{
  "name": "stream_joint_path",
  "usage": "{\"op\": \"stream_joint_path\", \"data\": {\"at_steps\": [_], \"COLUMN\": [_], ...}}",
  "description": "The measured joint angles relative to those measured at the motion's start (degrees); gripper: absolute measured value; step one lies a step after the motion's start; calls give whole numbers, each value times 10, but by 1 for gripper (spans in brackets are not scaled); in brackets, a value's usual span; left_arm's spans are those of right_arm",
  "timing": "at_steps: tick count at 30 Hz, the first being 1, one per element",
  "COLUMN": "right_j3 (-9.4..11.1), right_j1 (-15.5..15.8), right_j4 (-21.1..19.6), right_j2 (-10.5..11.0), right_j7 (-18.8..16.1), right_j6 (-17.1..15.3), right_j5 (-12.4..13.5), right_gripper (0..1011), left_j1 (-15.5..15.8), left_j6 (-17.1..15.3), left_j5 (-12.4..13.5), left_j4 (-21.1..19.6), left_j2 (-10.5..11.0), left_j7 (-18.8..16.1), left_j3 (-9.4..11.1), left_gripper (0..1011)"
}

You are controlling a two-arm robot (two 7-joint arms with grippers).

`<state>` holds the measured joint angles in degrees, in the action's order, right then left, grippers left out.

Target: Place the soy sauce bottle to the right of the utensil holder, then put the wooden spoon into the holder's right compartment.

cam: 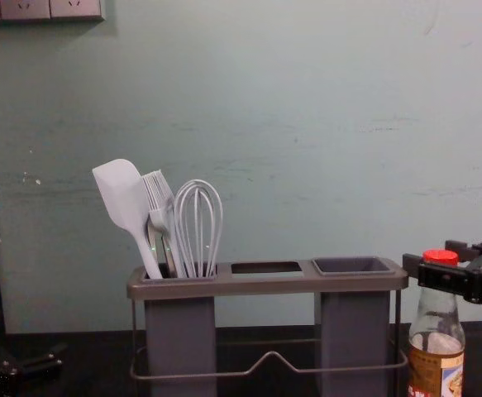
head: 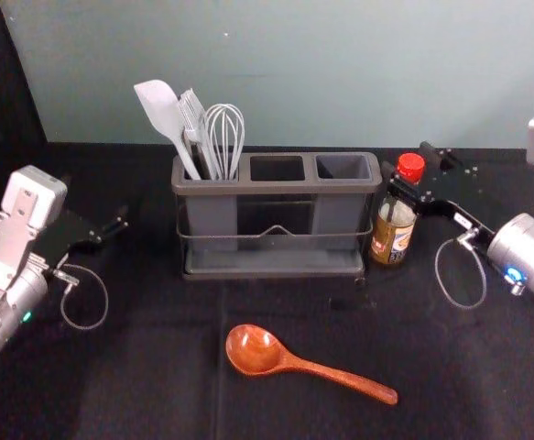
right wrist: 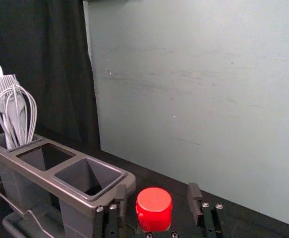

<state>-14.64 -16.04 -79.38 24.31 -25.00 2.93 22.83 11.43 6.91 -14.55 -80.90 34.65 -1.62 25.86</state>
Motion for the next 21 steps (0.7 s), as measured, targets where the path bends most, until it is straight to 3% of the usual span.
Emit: {"op": "stream_joint_path", "data": {"at_steps": [9, 21], "right_j3": [10, 34], "right_j1": [15, 72], "right_j4": [-33, -132], "right_j2": [11, 47], "right_j7": [8, 24], "right_j6": [-10, -40], "right_j5": [0, 0], "right_gripper": [1004, 1004], "left_j1": [0, 0], "left_j6": [0, 0], "left_j5": [0, 0], "left_j4": [0, 0], "left_j2": [0, 0], "left_j7": [0, 0], "left_j3": [0, 0], "left_gripper": [1005, 1005]}}
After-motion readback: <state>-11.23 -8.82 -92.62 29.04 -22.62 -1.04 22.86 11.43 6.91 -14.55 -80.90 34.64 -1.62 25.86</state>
